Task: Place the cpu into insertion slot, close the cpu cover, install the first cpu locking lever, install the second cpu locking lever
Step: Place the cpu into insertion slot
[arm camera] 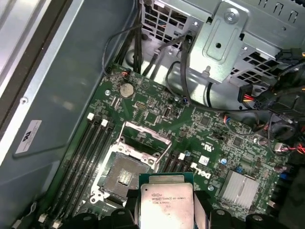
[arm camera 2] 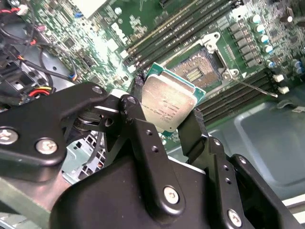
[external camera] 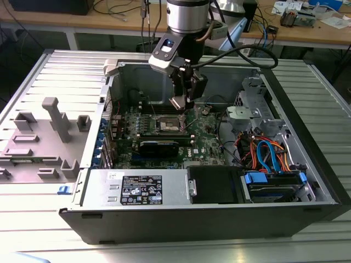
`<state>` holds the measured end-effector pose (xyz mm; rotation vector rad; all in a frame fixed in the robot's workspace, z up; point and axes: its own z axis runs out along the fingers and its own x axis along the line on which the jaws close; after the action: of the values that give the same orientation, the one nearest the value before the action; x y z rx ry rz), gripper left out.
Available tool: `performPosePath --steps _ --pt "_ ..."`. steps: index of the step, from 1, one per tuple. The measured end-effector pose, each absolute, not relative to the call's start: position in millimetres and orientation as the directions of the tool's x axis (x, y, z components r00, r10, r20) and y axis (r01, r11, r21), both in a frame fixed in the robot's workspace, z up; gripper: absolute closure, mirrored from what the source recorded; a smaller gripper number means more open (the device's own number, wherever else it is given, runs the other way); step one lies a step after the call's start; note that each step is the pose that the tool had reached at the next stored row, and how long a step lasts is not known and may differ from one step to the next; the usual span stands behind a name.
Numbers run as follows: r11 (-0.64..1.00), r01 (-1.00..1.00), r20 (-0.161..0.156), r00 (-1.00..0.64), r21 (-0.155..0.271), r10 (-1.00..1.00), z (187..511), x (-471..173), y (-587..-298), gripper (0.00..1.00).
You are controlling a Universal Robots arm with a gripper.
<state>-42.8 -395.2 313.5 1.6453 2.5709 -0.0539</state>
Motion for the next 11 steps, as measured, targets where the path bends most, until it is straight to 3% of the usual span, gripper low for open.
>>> performPosePath --steps 11 --pt "0.31 0.95 -0.091 -0.308 0.019 0.947 311.8 -42.8 -395.1 0.45"
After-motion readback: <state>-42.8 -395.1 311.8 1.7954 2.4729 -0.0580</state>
